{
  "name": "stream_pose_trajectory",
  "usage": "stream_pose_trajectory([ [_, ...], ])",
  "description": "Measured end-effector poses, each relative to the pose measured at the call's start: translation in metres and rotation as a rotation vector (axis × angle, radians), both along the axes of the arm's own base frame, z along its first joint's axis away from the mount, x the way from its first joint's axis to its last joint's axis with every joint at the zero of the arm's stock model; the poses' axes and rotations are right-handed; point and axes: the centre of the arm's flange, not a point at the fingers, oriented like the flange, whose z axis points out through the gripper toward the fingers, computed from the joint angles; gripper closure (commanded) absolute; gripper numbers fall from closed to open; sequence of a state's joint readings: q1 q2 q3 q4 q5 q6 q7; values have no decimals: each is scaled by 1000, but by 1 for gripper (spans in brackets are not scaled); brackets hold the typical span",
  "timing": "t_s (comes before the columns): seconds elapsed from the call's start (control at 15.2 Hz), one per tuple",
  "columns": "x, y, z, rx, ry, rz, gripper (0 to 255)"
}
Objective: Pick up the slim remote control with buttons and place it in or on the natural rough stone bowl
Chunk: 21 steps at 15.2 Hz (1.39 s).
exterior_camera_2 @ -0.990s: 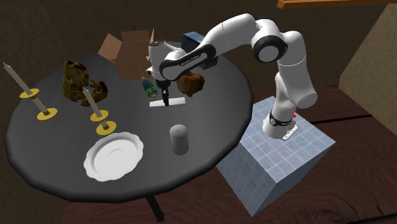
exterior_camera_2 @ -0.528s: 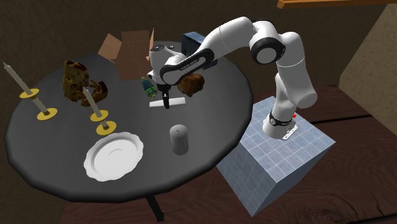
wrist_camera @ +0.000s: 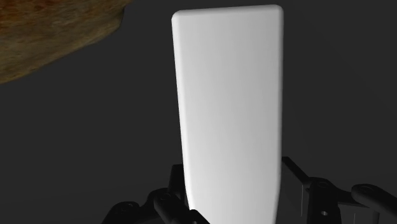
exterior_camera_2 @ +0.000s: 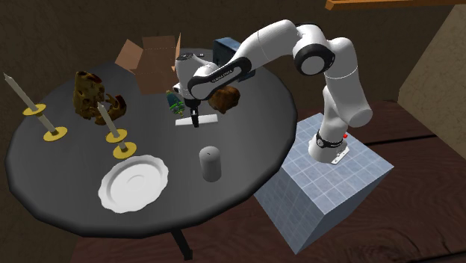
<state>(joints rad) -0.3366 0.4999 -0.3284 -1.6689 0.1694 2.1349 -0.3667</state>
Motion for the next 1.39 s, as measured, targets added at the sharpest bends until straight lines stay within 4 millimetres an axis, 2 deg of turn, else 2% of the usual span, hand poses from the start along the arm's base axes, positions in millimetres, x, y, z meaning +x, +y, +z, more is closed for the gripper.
stream_pose_trajectory([
  [0.46,0,0,2,0,0,0,255],
  [1.39,0,1,74,0,0,0,255],
])
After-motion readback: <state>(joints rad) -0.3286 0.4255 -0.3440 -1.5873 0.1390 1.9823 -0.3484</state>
